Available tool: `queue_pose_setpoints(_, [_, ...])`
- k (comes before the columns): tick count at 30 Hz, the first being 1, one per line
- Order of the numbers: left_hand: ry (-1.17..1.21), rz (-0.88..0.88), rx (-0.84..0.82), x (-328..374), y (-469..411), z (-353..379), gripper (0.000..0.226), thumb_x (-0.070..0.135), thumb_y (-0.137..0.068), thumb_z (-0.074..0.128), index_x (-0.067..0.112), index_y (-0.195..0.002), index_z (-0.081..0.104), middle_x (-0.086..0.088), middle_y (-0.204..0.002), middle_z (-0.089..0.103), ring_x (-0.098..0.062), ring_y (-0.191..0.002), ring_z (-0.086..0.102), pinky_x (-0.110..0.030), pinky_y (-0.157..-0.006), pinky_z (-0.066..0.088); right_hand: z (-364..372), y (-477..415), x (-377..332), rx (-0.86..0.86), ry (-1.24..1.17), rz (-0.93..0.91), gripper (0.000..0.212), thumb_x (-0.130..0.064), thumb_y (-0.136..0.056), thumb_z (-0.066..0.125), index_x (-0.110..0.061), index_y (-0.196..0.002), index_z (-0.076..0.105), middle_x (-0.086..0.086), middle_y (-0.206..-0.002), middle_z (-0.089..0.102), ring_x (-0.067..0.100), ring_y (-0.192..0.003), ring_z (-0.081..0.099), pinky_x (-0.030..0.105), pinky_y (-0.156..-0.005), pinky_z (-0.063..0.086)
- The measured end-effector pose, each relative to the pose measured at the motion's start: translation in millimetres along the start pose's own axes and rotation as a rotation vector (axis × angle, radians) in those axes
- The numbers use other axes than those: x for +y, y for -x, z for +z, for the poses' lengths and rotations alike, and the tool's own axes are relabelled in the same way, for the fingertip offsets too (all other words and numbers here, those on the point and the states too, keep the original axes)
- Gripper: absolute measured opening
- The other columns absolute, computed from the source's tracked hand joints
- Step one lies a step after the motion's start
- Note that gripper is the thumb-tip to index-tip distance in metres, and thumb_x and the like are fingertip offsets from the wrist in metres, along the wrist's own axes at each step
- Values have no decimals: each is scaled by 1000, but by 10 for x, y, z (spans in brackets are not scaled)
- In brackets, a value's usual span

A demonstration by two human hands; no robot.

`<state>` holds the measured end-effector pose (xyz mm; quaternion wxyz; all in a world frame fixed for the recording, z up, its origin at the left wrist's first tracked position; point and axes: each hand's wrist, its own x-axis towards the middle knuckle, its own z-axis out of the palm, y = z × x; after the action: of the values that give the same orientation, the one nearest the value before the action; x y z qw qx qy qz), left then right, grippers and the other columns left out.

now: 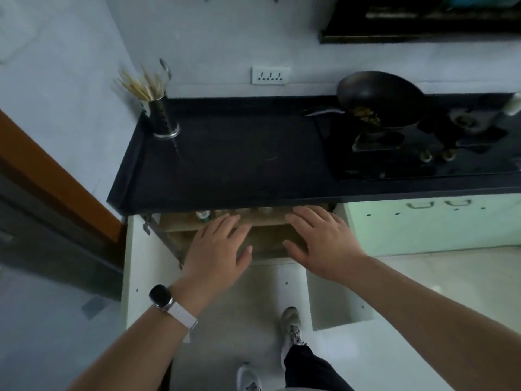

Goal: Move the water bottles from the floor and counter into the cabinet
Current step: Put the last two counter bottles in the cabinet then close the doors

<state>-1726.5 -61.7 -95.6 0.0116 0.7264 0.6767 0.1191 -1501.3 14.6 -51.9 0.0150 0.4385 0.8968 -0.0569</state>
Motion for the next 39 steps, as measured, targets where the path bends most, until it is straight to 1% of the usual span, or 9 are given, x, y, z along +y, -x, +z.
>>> queue_pose_setpoints(3, [13,78,13,239,-91,-34,51,48,-93,42,20,-131,61,-5,-136,59,-27,-130,50,-44,-103,43,-85,252,163,13,-2,76,62,-62,-96,27,-32,-150,27,-8,-157,26,18,-145,19,36,-116,17])
queue_pose_setpoints(8, [44,201,10,680,-310,-36,50,50,-96,43,24,-138,54,-1,-142,54,-23,-136,44,-40,-107,38,-210,613,543,62,7,153,61,-62,-95,24,-30,-148,31,-7,-155,31,20,-144,23,38,-116,20])
queue_pose_setpoints(12, [33,240,20,1127,-527,-31,49,50,-97,44,25,-138,53,0,-142,54,-22,-137,44,-39,-108,36,-258,815,978,118,-4,198,69,-63,-89,18,-27,-142,43,-3,-147,45,24,-138,37,43,-111,32])
queue_pose_setpoints(18, [23,302,-16,2159,-1026,71,52,50,-97,40,24,-139,54,-1,-143,54,-23,-137,43,-41,-109,37,-300,1243,1970,215,-17,242,56,-56,-89,35,-20,-124,60,3,-129,61,30,-119,57,46,-94,50])
queue_pose_setpoints(21, [0,381,-34,2864,-1351,141,54,50,-96,38,22,-139,55,-1,-143,54,-23,-137,43,-42,-109,37,-386,1574,2596,270,-14,282,54,-55,-88,40,-19,-123,60,4,-127,61,30,-117,57,45,-93,50])
queue_pose_setpoints(25, [-20,494,-12,3799,-1800,321,53,47,-93,42,18,-134,60,-6,-135,60,-27,-131,49,-44,-102,45,-442,2081,3442,277,-3,366,55,-56,-90,38,-19,-126,58,5,-130,59,30,-121,54,45,-97,47])
queue_pose_setpoints(28, [-1,568,-6,4450,-2030,478,52,47,-92,43,18,-132,61,-7,-135,60,-28,-131,50,-45,-103,44,-434,2511,3951,294,18,434,54,-56,-90,40,-19,-126,58,4,-128,60,30,-120,54,44,-97,46])
queue_pose_setpoints(32, [-2,686,-11,5189,-2248,621,51,46,-91,45,18,-131,61,-8,-133,61,-29,-129,52,-44,-102,45,-461,3051,4465,338,47,546,51,-55,-89,46,-19,-123,59,3,-124,62,29,-117,56,41,-95,46])
queue_pose_setpoints(39, [68,909,26,6277,-2537,774,49,45,-89,46,18,-125,64,-8,-129,63,-29,-124,55,-45,-99,47,-505,3858,5017,407,82,769,53,-55,-89,45,-20,-125,59,3,-124,61,28,-115,56,40,-95,46])
